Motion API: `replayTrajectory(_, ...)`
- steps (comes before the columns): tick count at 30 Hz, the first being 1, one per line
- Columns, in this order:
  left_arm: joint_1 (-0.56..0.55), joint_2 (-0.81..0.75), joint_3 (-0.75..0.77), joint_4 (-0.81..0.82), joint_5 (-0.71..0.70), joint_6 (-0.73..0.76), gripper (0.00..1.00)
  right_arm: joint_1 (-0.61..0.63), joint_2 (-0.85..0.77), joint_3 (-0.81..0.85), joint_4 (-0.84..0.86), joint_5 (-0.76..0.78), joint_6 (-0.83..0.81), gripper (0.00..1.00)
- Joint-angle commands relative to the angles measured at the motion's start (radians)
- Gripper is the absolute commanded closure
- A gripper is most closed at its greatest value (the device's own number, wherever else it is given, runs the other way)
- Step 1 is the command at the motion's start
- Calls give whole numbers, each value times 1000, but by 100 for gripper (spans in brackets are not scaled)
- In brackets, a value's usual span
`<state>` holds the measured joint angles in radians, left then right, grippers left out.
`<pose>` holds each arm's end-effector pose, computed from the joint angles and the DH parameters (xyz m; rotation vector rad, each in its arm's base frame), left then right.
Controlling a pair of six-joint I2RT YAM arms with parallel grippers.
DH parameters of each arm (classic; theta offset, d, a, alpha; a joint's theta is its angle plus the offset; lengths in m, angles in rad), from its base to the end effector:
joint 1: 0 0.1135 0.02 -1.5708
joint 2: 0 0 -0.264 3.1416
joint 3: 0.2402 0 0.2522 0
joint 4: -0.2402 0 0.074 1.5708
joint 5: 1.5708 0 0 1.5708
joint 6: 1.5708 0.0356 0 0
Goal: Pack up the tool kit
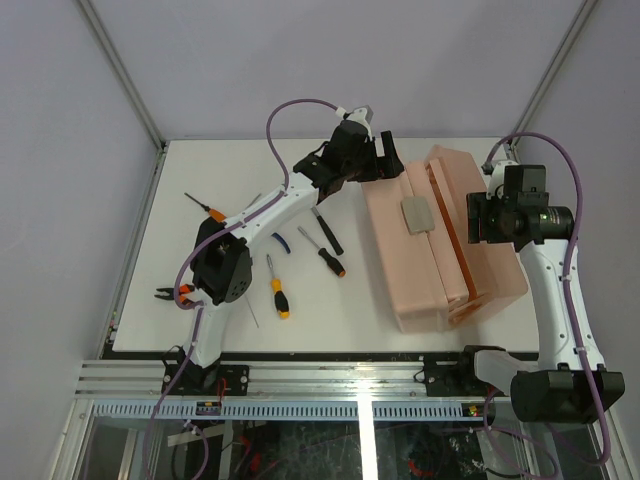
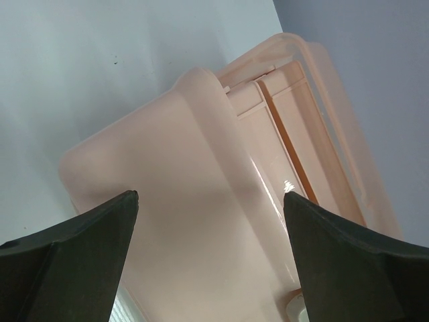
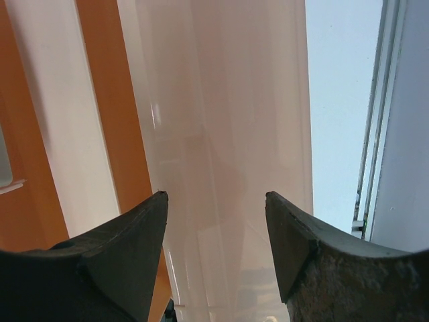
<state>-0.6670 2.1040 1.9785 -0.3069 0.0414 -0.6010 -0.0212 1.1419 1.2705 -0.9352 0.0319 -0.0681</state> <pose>0.3952 -0.3131 0.3238 0.0974 2.1051 -0.8338 0.2212 -0.0058 0.3654 -0.0405 2.3780 -0.0806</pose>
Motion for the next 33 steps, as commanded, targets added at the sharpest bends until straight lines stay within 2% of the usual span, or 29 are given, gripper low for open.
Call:
replayTrajectory(1, -2, -26, 17, 2, -18, 32, 11, 7, -3, 22, -3, -38, -9, 33)
replayTrajectory(9, -1, -46, 36, -15, -45, 81, 11, 9, -18, 4, -6, -102, -6, 33)
replayTrajectory(12, -2, -52, 55, -34, -54, 111, 11, 8, -15, -24, -6, -70, -20, 34)
replayTrajectory(16, -3, -54, 59, -52, -63, 133, 11, 10, -13, -77, 26, 28, -24, 43)
replayTrajectory(22, -4, -81, 27, -60, -66, 160, 11, 10, -18, -96, 61, 151, -11, 73)
replayTrajectory(26, -5, -93, 22, -69, -66, 190, 11, 10, -50, -75, 82, 137, 6, 81)
replayTrajectory(33, -11, -110, 7, -69, -67, 214, 11, 10, -81, 10, 69, 88, 32, 84)
